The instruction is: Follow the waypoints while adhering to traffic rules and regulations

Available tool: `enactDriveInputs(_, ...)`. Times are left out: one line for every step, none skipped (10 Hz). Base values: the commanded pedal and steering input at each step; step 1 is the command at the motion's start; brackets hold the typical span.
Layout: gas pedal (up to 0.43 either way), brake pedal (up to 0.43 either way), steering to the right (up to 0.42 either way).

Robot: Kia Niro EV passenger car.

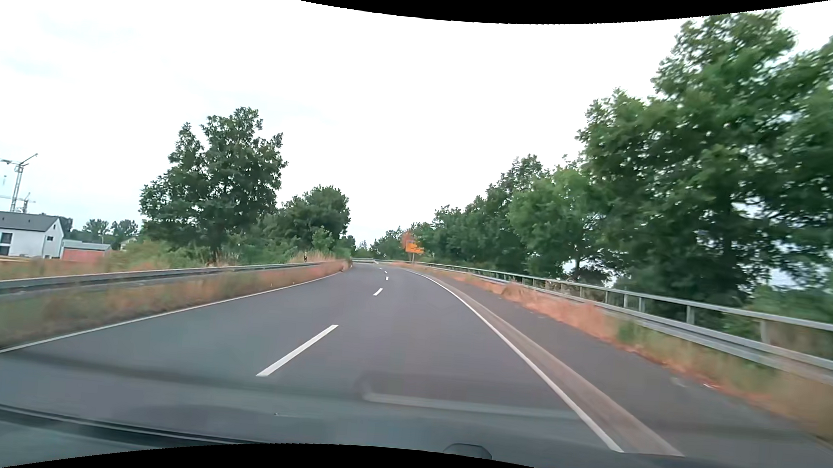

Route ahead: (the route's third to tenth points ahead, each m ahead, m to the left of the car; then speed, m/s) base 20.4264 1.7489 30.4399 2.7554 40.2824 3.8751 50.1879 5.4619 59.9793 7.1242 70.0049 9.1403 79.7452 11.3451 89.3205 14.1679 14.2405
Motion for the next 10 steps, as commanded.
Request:
enactDriveInputs(0.110,0.000,-0.023)
enactDriveInputs(0.110,0.000,-0.023)
enactDriveInputs(0.110,0.000,-0.023)
enactDriveInputs(0.110,0.000,-0.023)
enactDriveInputs(0.110,0.000,-0.023)
enactDriveInputs(0.110,0.000,-0.023)
enactDriveInputs(0.110,0.000,-0.023)
enactDriveInputs(0.110,0.000,-0.022)
enactDriveInputs(0.110,0.000,-0.021)
enactDriveInputs(0.110,0.000,-0.020)
